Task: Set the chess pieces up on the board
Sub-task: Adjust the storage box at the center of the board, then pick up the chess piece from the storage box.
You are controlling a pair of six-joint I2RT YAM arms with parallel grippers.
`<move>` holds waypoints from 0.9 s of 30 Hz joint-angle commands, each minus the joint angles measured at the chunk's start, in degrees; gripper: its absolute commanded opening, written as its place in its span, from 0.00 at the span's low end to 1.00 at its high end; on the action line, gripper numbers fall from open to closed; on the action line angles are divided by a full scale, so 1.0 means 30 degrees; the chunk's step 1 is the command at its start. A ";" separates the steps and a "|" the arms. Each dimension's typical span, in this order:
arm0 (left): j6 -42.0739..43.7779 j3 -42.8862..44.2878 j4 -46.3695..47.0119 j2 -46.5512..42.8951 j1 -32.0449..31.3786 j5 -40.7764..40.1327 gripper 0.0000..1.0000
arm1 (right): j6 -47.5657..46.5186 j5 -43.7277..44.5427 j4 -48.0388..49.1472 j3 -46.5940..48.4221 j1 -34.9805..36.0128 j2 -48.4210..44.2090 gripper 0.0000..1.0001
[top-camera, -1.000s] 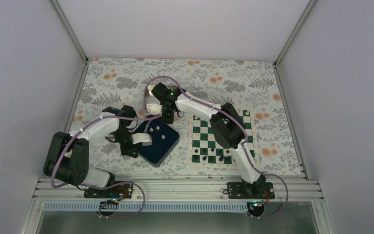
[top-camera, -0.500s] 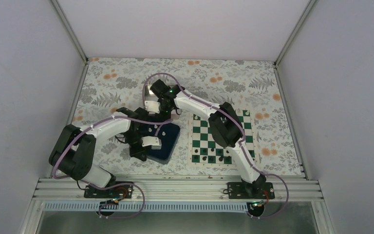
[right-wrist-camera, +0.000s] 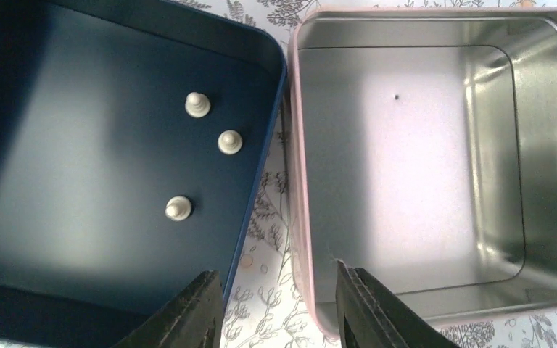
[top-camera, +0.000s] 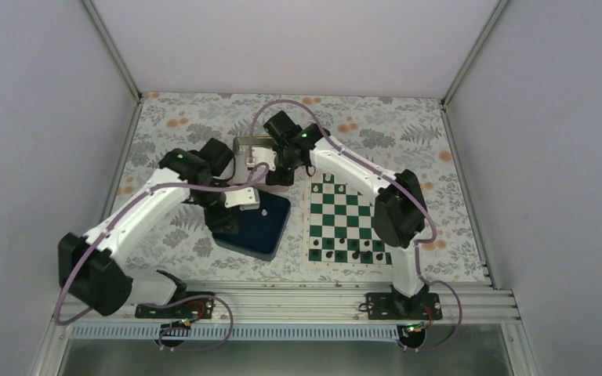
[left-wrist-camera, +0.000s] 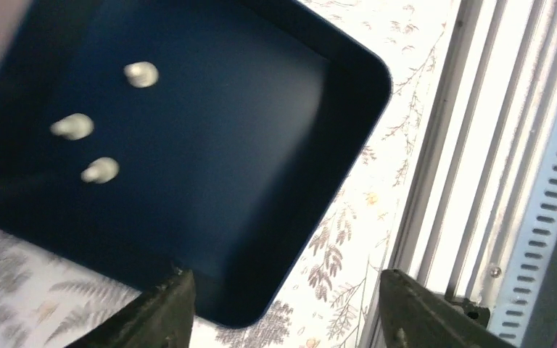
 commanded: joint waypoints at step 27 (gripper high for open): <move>-0.3364 -0.0915 1.6360 0.0752 0.9114 -0.9858 1.00 | -0.2063 0.0573 -0.0883 -0.1452 0.2500 0.2189 0.48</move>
